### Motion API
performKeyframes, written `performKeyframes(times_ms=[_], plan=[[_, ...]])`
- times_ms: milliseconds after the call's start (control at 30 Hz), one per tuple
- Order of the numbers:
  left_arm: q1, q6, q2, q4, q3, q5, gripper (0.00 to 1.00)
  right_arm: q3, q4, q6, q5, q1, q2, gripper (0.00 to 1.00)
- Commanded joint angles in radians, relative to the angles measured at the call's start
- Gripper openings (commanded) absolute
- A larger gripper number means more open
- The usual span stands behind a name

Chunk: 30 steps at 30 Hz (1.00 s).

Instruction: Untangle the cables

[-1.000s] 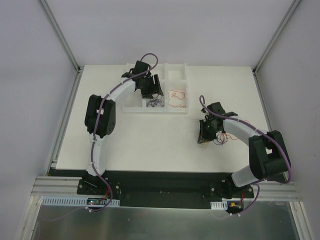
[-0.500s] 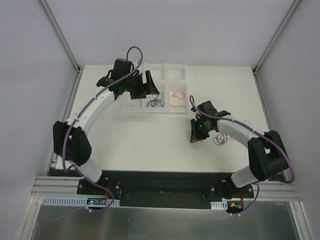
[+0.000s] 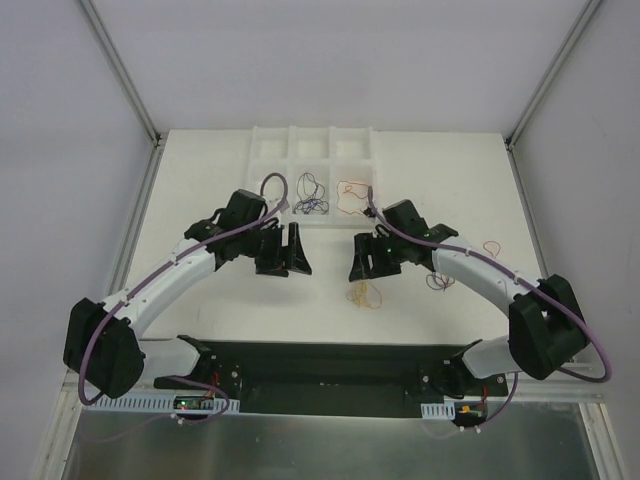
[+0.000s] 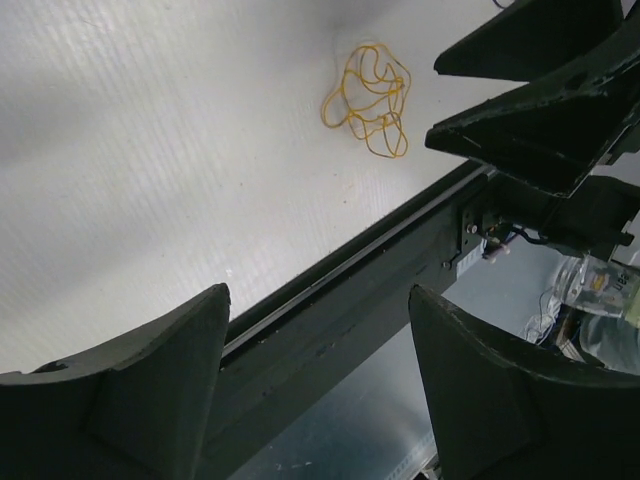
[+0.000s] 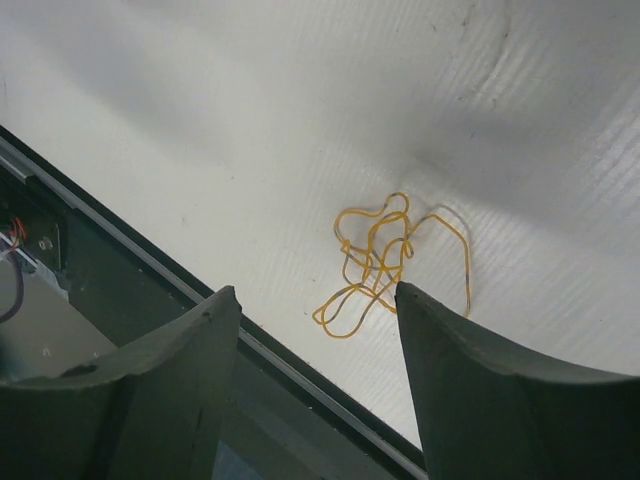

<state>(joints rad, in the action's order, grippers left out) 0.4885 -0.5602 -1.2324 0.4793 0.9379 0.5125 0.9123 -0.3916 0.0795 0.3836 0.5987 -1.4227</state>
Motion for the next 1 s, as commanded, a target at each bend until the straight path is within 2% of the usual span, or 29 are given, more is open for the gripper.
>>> performKeyframes(times_ms=[0,233,367,467,600,667,800,900,967], plan=[[0.064,-0.009,-0.051,-0.018,0.031,0.046,0.68,-0.024,-0.027,0.038,0.000,-0.031,0.053,0.62],[0.246,0.101,-0.364,-0.019,0.264,0.073,0.51,-0.148,-0.038,0.075,0.011,-0.120,0.148,0.43],[0.306,0.190,-0.518,-0.019,0.400,0.023,0.42,-0.205,-0.035,0.094,0.049,-0.180,0.159,0.30],[0.318,0.239,-0.585,-0.019,0.450,-0.034,0.39,-0.213,-0.009,0.079,0.069,-0.181,0.147,0.30],[0.338,0.339,-0.607,-0.019,0.453,-0.077,0.57,-0.164,-0.041,0.054,-0.006,-0.175,0.067,0.36],[0.347,0.365,-0.621,-0.018,0.458,-0.051,0.60,-0.119,-0.084,0.051,-0.076,-0.151,0.016,0.37],[0.367,0.367,-0.650,-0.022,0.466,-0.038,0.59,-0.082,-0.107,0.094,-0.228,-0.065,-0.031,0.39],[0.366,0.346,-0.641,-0.047,0.438,-0.055,0.49,-0.090,-0.082,0.121,-0.302,-0.042,-0.041,0.39],[0.366,0.332,-0.610,-0.073,0.397,-0.058,0.48,-0.081,-0.070,0.115,-0.318,-0.037,-0.062,0.39]])
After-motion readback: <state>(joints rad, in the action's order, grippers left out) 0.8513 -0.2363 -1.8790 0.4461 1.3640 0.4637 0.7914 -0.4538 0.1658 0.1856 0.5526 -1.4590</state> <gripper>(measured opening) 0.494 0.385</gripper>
